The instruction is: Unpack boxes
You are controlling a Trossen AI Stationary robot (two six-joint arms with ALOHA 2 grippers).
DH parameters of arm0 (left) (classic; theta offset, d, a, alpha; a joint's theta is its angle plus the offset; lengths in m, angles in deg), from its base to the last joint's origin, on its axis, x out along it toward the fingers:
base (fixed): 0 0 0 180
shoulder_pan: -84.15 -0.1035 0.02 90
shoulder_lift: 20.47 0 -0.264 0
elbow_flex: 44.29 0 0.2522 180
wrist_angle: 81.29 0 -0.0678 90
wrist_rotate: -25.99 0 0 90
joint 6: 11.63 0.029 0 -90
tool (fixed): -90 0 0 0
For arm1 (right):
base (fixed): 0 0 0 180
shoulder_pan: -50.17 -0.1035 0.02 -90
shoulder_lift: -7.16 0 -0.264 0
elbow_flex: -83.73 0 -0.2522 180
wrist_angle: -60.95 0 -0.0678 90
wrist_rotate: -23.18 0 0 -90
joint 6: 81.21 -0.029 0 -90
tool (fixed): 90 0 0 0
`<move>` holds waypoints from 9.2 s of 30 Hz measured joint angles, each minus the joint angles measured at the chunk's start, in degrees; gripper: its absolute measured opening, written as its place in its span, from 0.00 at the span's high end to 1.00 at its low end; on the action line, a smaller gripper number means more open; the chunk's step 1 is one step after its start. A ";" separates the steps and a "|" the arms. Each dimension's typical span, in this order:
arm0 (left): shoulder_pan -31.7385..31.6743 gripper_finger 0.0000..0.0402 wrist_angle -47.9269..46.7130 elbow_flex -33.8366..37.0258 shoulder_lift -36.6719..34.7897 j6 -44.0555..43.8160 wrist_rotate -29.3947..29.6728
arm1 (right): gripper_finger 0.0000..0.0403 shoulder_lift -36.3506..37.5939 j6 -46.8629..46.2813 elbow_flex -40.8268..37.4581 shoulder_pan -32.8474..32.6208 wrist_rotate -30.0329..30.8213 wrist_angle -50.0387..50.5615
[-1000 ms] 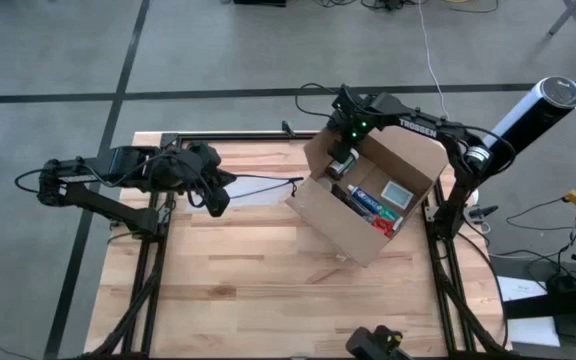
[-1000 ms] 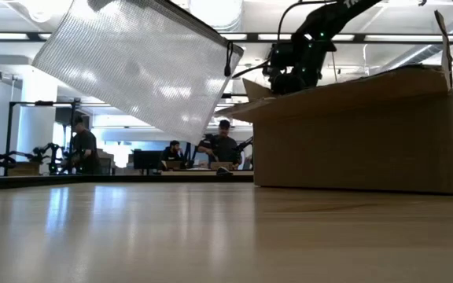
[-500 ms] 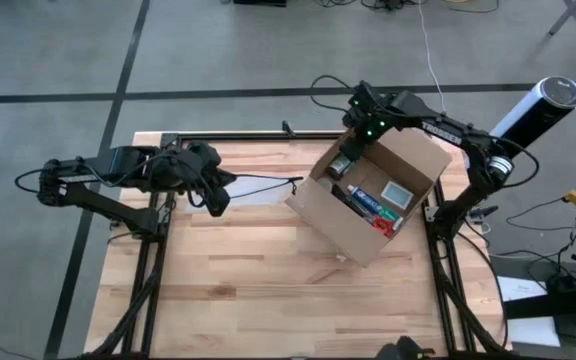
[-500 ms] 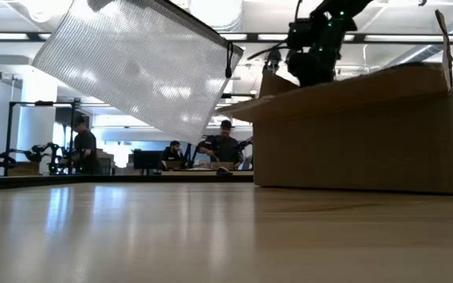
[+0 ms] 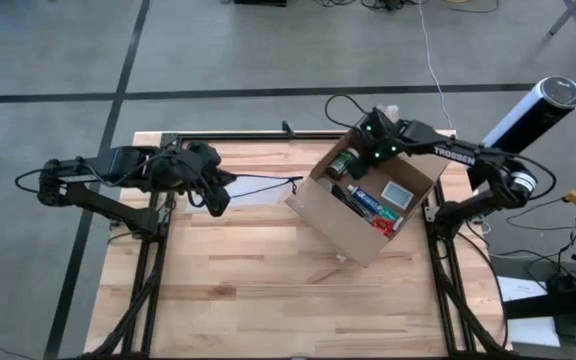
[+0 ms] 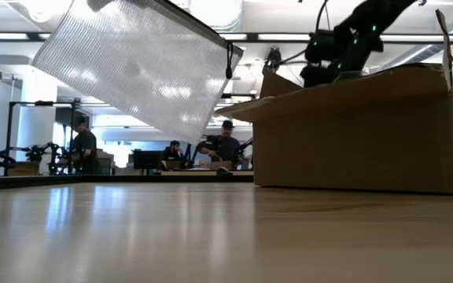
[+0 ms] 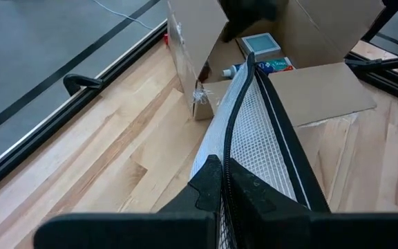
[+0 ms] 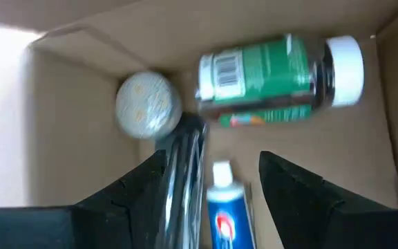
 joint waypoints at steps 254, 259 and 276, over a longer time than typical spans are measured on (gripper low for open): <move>0.33 1.00 6.07 0.11 3.76 -4.31 -16.36 | 0.37 -5.39 46.29 -11.53 -9.68 15.47 19.05; 0.35 1.00 6.08 0.11 3.74 -3.73 -16.34 | 0.37 -4.10 41.13 -9.05 -9.65 15.04 21.66; 0.33 1.00 6.15 0.11 3.74 -1.68 -16.60 | 0.37 4.13 26.51 8.74 -9.66 -7.29 27.79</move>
